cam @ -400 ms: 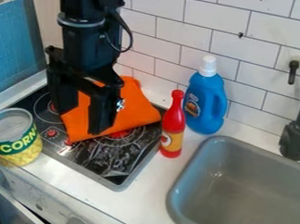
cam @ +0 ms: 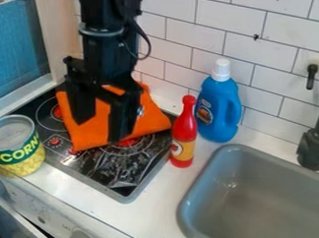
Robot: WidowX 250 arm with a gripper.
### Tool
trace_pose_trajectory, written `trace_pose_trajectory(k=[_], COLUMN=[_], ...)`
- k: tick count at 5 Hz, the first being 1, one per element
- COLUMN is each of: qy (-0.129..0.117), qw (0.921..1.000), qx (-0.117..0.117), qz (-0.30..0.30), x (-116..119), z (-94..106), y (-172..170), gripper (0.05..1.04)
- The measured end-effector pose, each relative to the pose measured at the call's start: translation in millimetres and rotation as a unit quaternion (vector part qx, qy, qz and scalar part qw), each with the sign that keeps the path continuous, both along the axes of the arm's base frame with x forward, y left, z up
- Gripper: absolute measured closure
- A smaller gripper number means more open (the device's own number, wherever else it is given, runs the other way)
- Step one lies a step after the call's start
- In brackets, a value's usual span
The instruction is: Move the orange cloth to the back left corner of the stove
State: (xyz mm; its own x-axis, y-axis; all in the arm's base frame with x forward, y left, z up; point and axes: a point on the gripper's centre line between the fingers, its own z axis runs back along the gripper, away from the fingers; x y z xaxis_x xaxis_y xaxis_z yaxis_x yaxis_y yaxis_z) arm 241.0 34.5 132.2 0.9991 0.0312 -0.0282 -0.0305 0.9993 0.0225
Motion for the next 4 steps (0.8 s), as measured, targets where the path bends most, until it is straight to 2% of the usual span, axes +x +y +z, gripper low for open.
trace_pose_trajectory(k=[1, 2, 3, 4], qy=[-0.012, -0.007, 0.005, 0.007], qw=[0.9990, 0.9964, 0.9912, 0.9822], qx=[0.006, 0.006, 0.000, 0.003], qz=[0.043, 0.085, 0.132, 0.188], x=[27, 48, 66, 79], z=[-13.6, -32.9, -51.9, -66.5], y=[19, 29, 41, 48], gripper=[0.083, 0.083, 0.083, 0.083])
